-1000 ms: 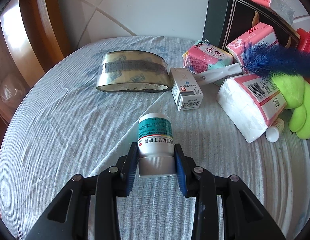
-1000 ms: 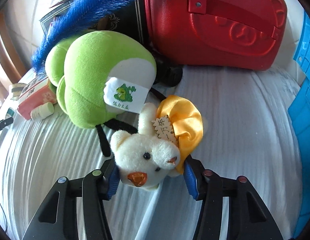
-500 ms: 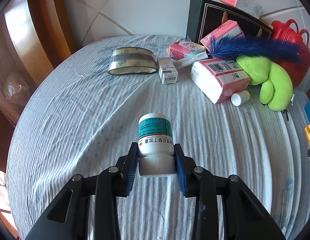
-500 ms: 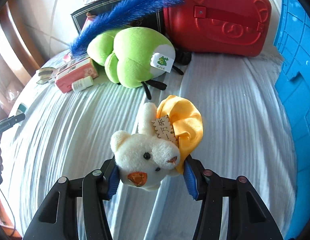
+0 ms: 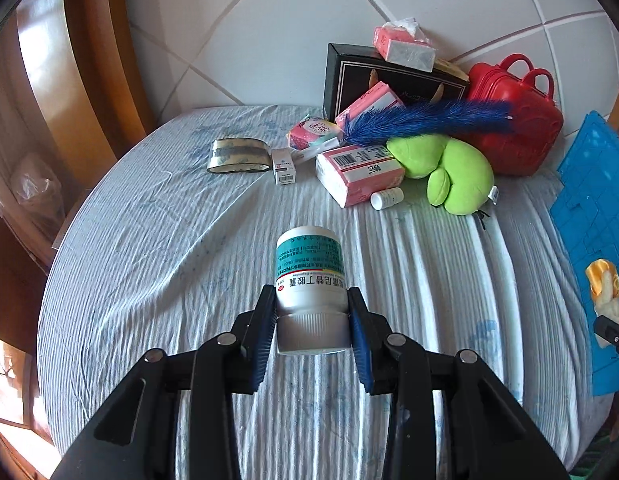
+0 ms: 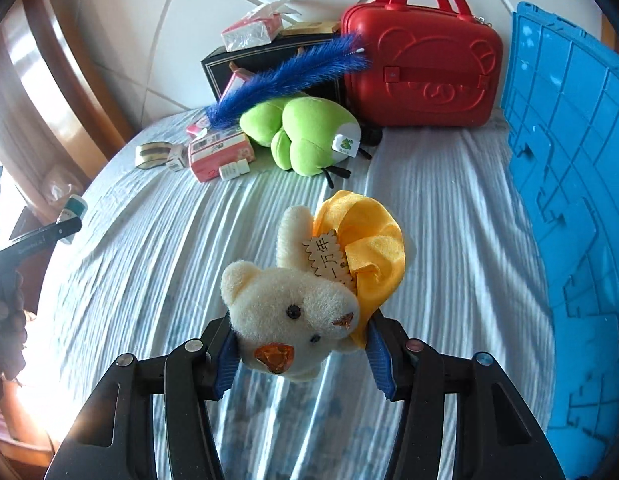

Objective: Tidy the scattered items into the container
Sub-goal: 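Carry the bottle and bear with both grippers over the blue bin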

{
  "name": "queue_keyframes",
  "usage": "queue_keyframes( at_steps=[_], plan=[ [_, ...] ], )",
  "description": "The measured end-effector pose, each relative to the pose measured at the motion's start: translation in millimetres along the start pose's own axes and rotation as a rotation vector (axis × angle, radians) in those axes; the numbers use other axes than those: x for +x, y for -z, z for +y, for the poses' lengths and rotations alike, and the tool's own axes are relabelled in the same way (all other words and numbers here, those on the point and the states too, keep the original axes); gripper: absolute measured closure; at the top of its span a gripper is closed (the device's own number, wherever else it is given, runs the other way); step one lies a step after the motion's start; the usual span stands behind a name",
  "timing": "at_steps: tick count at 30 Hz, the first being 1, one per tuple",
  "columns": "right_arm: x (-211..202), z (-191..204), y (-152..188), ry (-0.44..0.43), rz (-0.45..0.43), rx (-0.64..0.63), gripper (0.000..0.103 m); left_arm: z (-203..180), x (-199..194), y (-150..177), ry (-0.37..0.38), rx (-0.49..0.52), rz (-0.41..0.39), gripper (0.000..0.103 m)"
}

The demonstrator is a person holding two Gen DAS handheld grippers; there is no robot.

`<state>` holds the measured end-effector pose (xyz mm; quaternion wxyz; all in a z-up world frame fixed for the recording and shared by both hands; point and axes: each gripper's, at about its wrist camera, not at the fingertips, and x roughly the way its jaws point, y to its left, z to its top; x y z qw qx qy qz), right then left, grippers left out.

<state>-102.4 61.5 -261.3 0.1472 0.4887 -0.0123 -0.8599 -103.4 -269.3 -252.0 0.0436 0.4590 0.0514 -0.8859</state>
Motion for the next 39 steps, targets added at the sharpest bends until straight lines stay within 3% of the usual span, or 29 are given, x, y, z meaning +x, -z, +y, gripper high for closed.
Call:
queue_keyframes(
  at_steps=[22,39],
  plan=[
    [-155.4,3.2,32.6,-0.041,-0.126,0.035,0.050,-74.2,-159.3,21.0,0.050,0.050,-0.093,0.069],
    [-212.8,-13.6,23.9,-0.090,-0.227,0.001,0.050,-124.7,-207.0,12.2,0.059,0.088,-0.164,0.069]
  ],
)
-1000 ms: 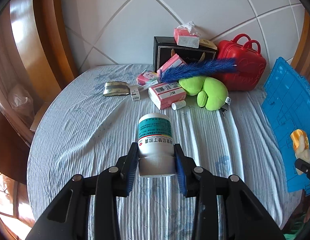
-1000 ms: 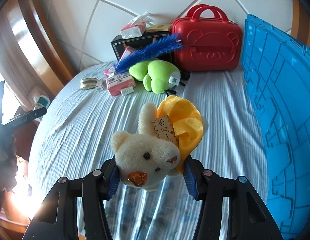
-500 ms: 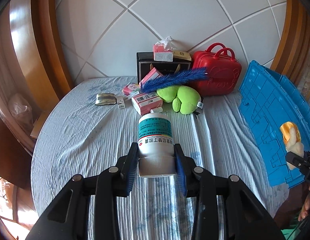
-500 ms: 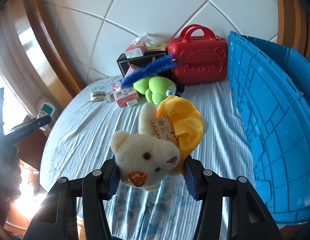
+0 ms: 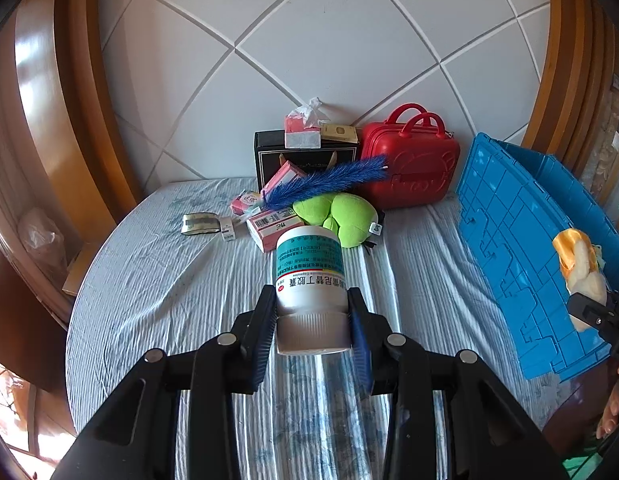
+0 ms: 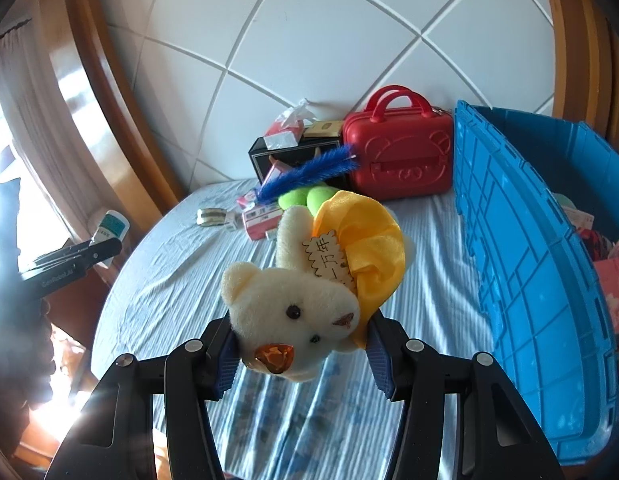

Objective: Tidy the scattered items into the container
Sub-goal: 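Carry the bottle and bear with both grippers over the blue bin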

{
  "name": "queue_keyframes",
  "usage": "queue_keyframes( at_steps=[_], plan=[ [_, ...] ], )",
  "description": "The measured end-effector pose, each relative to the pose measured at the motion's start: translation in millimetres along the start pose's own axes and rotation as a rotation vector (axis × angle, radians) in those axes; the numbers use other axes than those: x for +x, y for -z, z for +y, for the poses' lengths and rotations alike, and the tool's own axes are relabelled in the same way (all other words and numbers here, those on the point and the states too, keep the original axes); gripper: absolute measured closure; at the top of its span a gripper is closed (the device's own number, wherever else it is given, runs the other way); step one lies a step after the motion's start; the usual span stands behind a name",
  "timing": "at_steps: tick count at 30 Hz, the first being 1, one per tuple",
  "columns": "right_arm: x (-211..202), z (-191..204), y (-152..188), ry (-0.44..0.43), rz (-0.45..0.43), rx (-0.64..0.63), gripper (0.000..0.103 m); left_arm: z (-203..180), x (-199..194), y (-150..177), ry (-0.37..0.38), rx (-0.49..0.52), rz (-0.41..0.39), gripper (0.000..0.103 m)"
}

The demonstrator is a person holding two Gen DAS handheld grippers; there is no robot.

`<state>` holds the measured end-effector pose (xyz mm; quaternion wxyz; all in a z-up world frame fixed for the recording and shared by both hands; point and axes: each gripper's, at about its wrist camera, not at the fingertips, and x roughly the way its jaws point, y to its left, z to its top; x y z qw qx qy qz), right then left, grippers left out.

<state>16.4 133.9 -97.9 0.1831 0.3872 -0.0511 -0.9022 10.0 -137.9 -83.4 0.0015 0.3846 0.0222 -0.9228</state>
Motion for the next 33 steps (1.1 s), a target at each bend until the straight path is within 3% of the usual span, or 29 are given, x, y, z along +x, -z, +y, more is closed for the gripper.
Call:
queue_keyframes(
  at_steps=[14,33],
  plan=[
    [-50.3,-48.0,-27.6,0.012,-0.089,0.023,0.050,-59.8,-7.3,-41.0,0.036,0.049,-0.059,0.069],
    [-110.1,-146.3,-44.4,0.115,-0.181,0.108,0.050,-213.9,8.2,-93.9,0.177,0.208,-0.107,0.069]
  ],
)
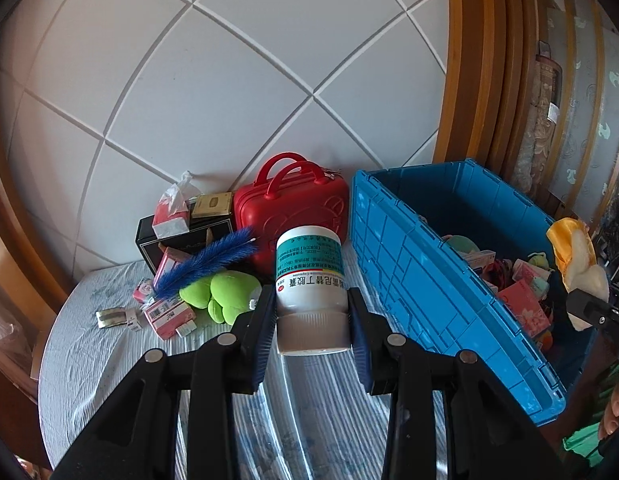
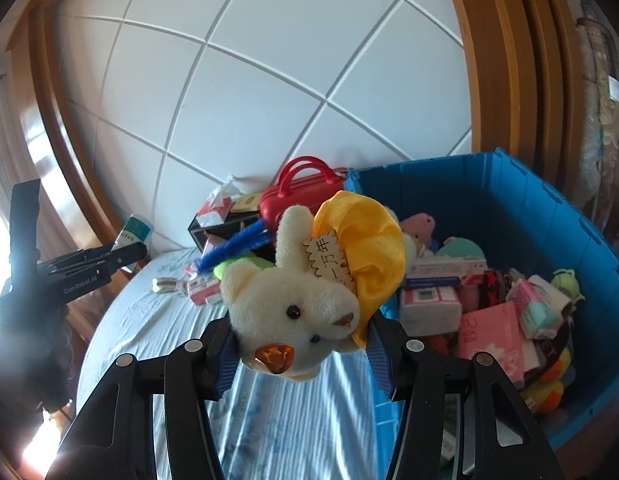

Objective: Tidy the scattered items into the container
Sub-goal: 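Carry the bottle and bear with both grippers over the blue bin, then open both grippers to drop the bottle and bear into the bin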

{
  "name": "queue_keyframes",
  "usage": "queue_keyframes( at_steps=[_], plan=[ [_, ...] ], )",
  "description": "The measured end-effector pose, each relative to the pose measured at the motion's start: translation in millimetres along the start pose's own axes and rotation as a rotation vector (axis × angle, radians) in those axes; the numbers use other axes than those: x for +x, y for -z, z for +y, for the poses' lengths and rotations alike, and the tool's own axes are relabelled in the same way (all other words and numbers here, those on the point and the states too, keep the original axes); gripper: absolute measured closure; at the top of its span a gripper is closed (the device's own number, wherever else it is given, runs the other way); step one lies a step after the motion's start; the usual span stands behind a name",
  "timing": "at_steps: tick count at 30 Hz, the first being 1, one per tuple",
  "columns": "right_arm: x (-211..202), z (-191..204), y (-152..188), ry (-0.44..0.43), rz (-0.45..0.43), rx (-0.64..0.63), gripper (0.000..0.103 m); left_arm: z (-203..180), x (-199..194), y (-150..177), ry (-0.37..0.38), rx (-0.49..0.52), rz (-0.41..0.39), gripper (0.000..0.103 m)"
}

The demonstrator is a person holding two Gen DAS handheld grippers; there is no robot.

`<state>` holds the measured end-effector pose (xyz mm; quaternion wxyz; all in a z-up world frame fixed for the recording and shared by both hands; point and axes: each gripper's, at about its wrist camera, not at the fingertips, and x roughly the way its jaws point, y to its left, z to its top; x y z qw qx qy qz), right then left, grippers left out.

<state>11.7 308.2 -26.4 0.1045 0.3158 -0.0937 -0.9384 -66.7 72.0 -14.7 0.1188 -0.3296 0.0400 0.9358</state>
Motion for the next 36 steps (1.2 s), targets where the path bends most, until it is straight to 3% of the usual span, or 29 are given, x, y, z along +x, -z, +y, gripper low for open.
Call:
queue_keyframes(
  at_steps=[23,36],
  plan=[
    [-33.4,-161.8,-12.0,0.250,-0.041,0.194,0.050,-200.0,103.5,-85.4,0.221,0.230,0.028,0.069],
    [-32.6,-223.4,-6.9,0.345,-0.019,0.270,0.049,-266.3,143.7,-106.6,0.287,0.297,0.057,0.069]
  ],
)
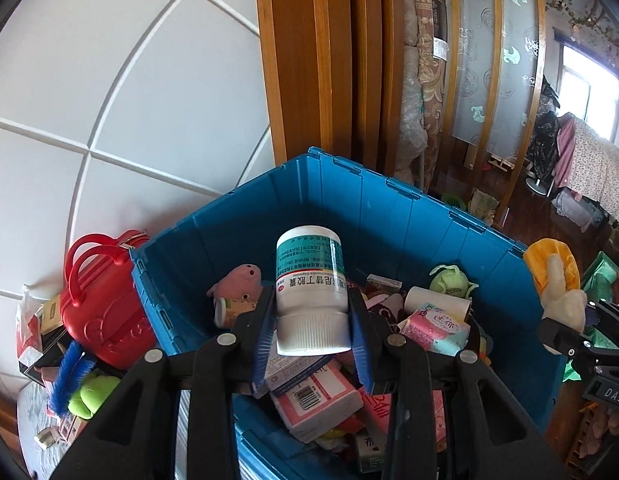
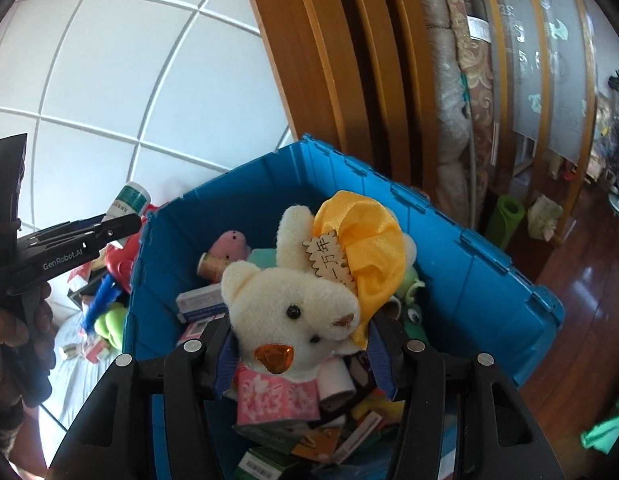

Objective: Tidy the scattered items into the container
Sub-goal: 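Open both grippers to drop the bottle and bear into the bin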

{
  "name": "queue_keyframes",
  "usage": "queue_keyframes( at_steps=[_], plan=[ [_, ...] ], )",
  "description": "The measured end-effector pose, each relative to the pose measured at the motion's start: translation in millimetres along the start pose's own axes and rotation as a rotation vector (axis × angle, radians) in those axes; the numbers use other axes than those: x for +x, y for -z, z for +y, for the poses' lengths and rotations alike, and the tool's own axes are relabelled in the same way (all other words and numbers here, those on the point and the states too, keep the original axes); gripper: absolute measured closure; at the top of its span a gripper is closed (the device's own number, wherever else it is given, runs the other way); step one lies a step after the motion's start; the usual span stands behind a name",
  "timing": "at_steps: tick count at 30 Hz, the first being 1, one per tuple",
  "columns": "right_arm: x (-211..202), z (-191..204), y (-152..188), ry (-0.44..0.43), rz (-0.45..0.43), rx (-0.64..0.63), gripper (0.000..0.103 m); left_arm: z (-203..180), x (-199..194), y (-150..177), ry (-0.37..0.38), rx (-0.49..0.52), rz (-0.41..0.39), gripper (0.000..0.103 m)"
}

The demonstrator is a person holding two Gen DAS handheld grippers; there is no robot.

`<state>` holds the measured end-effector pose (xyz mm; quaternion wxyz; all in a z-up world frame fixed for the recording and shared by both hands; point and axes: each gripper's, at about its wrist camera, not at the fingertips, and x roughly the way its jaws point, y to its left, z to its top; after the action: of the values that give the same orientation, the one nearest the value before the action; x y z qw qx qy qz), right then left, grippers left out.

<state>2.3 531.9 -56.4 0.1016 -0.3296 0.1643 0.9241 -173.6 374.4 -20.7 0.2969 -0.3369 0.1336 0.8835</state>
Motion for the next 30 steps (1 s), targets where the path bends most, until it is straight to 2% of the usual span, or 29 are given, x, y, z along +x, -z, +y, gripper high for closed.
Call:
queue_keyframes(
  at_steps=[4,5,6,7,8,9,16,30],
  plan=[
    [5.3,-2.3,-3.8,0.000,0.004,-0.002,0.045,0.4,3.2,-6.8,0.022,-0.025,-0.011,0.069],
    [6.9,-2.6,-4.6,-0.004,0.005,-0.003,0.037,2.3,3.0,-8.7,0.028,-0.041,-0.016,0.068],
    [7.7,-3.2,-5.4,-0.007,0.002,0.000,0.023,3.3,4.1,-11.0,0.019,-0.051,-0.012,0.050],
    [7.4,-4.1,-5.9,-0.004,-0.007,0.007,0.010,6.1,3.3,-12.7,0.006,-0.065,-0.012,0.018],
    [6.2,-4.5,-6.4,0.001,-0.018,0.012,0.000,9.8,1.8,-14.0,0.006,-0.083,-0.018,0.006],
    [5.9,-4.5,-7.1,0.002,-0.023,0.013,0.000,13.7,-0.4,-14.7,0.014,-0.097,-0.027,0.000],
    [8.7,1.6,-8.3,-0.010,-0.022,0.015,0.000,34.1,-11.4,-10.3,-0.002,-0.124,-0.041,0.000],
    [17.3,42.5,-4.8,-0.071,-0.009,-0.043,0.000,68.6,-37.2,15.0,-0.030,-0.171,-0.046,0.000]
  ],
)
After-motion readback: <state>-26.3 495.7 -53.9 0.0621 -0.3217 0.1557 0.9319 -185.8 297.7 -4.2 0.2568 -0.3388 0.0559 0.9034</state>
